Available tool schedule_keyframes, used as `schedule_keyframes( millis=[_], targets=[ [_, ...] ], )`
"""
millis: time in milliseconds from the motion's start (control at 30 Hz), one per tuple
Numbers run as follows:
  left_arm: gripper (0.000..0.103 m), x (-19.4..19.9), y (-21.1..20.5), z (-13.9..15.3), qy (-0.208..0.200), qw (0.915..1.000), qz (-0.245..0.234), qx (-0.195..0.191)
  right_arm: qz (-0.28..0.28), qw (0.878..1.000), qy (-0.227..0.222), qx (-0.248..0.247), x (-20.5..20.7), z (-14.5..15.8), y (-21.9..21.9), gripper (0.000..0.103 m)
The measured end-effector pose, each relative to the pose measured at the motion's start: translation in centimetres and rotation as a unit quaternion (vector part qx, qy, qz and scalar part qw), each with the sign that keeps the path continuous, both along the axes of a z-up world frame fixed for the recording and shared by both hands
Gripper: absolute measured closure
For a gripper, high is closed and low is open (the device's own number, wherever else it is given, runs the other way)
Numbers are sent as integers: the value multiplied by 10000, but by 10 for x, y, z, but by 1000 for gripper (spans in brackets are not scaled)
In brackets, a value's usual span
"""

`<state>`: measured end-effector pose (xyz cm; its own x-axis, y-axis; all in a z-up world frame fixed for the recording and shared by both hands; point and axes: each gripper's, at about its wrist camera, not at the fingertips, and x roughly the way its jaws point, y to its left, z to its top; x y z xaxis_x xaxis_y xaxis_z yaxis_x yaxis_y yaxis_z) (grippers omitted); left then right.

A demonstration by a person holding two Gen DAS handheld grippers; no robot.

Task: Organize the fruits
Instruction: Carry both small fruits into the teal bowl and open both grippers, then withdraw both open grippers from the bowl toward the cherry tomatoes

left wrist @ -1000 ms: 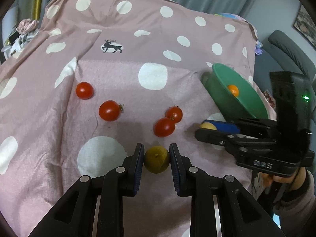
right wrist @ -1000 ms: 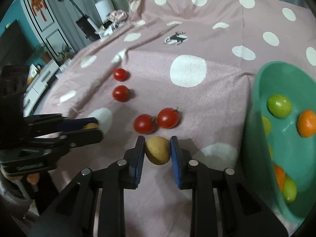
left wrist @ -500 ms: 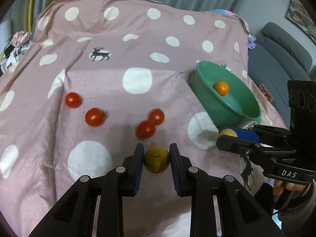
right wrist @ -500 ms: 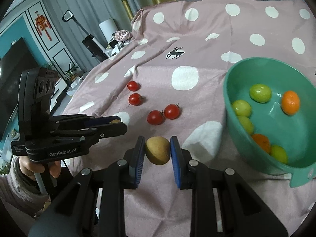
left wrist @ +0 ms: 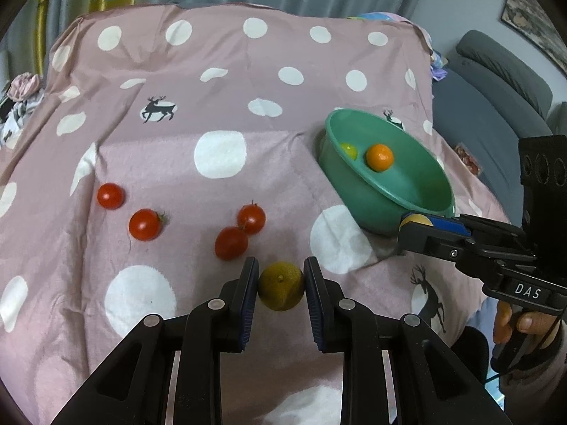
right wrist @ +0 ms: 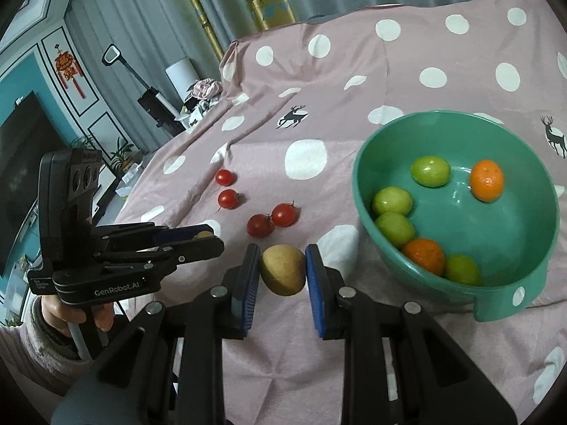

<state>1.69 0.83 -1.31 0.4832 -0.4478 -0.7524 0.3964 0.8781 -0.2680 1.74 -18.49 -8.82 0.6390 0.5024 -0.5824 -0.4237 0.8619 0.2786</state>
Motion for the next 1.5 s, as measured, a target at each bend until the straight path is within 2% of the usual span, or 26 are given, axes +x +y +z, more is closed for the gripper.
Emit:
schedule_keyframes(
  millis=[300, 633, 800, 1200, 1500],
  targets=[
    [76, 14, -22, 14, -164, 9996, -228, 9, -252, 9994, -130, 188, -1, 4, -23, 76],
    [76, 36, -80, 28, -439, 9963, -732, 46, -883, 9952, -318, 267, -1, 13, -66, 76],
    [76, 44, -109, 26, -496, 9942, -945, 165, -1156, 9924, -385, 144, 0, 12, -80, 76],
    [76, 54, -150, 14, -531, 9897, -1211, 543, -1395, 9894, -403, -7, 10, 6, -94, 76],
    [76, 57, -160, 5, -560, 9877, -1252, 749, -1489, 9879, -372, -206, 15, 3, -93, 75]
  ],
)
